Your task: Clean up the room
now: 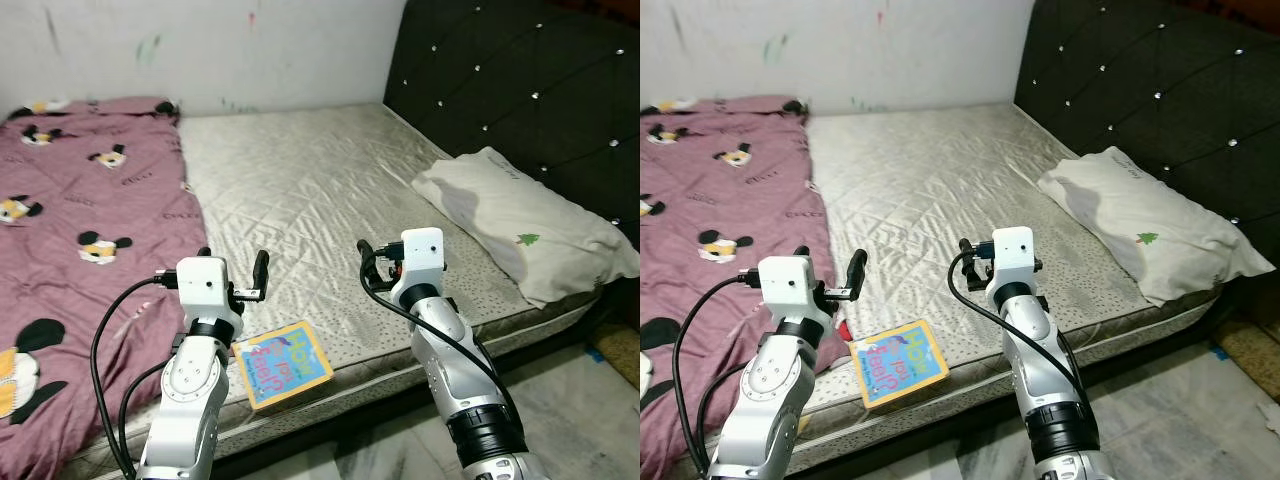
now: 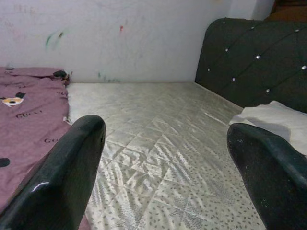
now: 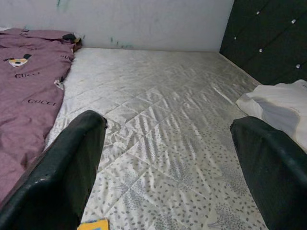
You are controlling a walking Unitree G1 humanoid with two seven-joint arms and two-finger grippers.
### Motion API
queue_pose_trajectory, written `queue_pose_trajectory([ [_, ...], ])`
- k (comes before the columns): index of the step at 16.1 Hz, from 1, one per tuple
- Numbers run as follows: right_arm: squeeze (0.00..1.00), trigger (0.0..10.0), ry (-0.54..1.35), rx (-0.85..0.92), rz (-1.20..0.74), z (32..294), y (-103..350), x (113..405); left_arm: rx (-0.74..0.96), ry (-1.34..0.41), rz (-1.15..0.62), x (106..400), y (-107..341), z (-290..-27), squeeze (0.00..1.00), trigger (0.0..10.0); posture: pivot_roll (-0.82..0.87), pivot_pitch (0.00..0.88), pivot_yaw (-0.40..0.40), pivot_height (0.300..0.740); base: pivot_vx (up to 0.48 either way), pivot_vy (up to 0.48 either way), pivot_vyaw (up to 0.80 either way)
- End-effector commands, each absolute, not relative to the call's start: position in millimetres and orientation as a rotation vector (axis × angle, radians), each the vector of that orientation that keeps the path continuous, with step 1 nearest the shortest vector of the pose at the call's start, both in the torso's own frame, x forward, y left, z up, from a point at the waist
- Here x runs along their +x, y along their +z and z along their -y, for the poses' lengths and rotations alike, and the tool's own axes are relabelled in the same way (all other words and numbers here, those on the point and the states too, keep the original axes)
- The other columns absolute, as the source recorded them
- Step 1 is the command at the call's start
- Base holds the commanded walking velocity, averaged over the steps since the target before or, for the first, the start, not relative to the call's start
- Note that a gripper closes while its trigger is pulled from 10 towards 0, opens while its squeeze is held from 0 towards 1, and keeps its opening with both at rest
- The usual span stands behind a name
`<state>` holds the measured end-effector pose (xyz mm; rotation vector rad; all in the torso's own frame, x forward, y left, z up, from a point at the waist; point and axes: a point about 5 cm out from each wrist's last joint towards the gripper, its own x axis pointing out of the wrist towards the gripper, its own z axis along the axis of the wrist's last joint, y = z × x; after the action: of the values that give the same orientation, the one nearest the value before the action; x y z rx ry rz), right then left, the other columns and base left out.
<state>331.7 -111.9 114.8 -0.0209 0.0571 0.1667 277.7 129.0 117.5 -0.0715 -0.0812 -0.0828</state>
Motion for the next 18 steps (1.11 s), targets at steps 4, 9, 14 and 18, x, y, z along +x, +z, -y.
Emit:
queue_pose_trajectory([
  [4,0.00,10.0,0.166,-0.036,-0.055,112.1,115.4,332.3,-0.072,-0.099,0.096,277.6,120.4,-127.5,0.00,10.0,0.03,0.000,-0.062,0.740,0.313,0.000,0.00],
  [9,0.00,10.0,0.173,-0.043,-0.053,112.0,115.4,332.8,-0.067,-0.094,0.090,277.6,119.3,-127.1,0.00,10.0,0.03,0.000,-0.066,0.740,0.214,0.000,0.00],
  [14,0.00,10.0,0.185,-0.058,-0.047,111.5,115.2,332.2,-0.062,-0.085,0.082,279.0,118.1,-126.9,0.00,10.0,0.03,0.000,-0.064,0.740,0.000,0.000,0.00],
  [18,0.00,10.0,0.193,-0.062,-0.044,109.9,115.0,331.2,-0.059,-0.087,0.081,279.0,118.3,-126.9,0.00,10.0,0.03,0.000,-0.064,0.740,0.000,0.000,0.80],
])
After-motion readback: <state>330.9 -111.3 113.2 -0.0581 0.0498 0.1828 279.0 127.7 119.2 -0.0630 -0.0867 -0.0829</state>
